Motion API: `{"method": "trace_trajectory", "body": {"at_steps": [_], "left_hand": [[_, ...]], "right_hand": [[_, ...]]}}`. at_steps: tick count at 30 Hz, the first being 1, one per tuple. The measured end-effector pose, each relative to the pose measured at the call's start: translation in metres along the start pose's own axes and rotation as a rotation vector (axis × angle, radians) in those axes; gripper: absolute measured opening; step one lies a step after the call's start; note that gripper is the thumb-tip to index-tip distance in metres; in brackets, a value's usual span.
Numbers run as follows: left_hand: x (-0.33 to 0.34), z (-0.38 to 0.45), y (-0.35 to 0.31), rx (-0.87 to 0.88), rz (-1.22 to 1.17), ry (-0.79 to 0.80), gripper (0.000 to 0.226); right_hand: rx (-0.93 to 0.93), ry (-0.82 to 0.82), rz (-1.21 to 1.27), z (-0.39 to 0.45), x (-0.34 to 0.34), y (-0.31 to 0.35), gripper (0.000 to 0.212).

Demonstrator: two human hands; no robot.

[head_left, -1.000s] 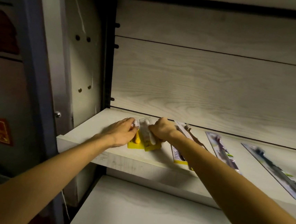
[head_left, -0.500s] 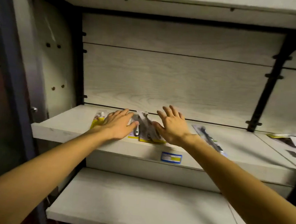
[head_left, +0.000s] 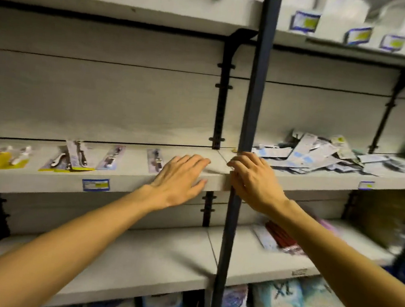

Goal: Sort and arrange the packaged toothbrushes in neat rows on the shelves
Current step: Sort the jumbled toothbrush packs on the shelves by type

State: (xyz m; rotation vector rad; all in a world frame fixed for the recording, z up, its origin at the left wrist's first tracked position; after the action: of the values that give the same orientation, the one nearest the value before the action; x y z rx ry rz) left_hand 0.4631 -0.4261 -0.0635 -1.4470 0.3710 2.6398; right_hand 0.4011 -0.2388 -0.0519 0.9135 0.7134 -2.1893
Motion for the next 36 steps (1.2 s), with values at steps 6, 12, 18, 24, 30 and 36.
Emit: {"method": "trace_trajectory", "body": {"at_steps": [6, 12, 18, 24, 30, 36], "left_hand": [[0.020, 0.085, -0.102, 0.142, -0.067, 0.025, 0.047], [0.053, 0.177, -0.152, 0.158, -0.009, 0.125, 0.050], [0.096, 0.259, -0.176, 0.085, -0.026, 0.245, 0.051], [0.125, 0.334, -0.194, 0.062, -0.109, 0.237, 0.049], [0.165, 0.385, -0.227, 0.054, -0.151, 0.217, 0.048], [0.193, 0.439, -0.263, 0.015, -0.162, 0.155, 0.043]], "right_hand": [[0.261, 0.034, -0.032, -0.070, -0.015, -0.113, 0.031], [0.429, 0.047, -0.107, -0.105, -0.017, -0.209, 0.038], [0.505, 0.131, -0.135, -0.107, -0.005, -0.299, 0.042], [0.670, 0.157, -0.081, -0.110, 0.014, -0.389, 0.046], [0.872, 0.083, 0.074, -0.128, 0.029, -0.472, 0.035], [0.886, 0.160, 0.077, -0.127, 0.054, -0.540, 0.035]]}}
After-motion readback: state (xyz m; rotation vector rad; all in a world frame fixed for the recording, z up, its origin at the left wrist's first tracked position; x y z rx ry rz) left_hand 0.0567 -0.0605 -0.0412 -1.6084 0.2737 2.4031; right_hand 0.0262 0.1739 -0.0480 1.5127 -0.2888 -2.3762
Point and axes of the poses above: each hand's wrist, its own z-axis towards the middle knuckle, its own x-axis out of the palm, y = z × x, the point moved 4 cm from there along z, towards the middle knuckle, and after that the axes turned 3 degrees about y, right-handed, at the moved point
